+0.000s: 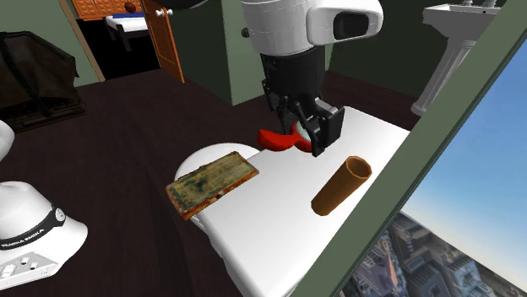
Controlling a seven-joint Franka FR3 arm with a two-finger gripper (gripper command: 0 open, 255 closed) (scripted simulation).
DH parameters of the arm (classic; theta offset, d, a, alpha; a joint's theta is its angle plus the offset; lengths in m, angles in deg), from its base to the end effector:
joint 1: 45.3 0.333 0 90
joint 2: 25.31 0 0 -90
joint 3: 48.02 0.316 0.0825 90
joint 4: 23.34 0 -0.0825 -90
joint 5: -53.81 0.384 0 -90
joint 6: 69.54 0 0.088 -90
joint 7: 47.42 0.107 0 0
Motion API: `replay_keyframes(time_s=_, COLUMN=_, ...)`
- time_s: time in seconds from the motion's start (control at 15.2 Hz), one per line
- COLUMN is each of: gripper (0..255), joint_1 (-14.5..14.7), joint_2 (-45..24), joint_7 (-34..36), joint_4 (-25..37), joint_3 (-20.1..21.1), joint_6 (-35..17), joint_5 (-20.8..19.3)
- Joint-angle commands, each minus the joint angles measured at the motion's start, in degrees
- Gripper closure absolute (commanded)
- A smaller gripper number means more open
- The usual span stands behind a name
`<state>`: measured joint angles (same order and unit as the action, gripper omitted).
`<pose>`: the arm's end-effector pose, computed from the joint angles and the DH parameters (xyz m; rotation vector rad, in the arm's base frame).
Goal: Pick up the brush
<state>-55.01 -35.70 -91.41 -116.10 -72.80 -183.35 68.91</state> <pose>0.5431 -0.3291 0.5437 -3.1017 -0.1517 -0.4202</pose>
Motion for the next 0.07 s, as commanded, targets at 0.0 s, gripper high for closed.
replay_keyframes(time_s=0.0, gripper=255, joint_1=0.02, joint_2=0.14, joint_7=0.18, joint_4=0.47, joint_3=-0.02, joint_6=0.58, joint_5=-0.13)
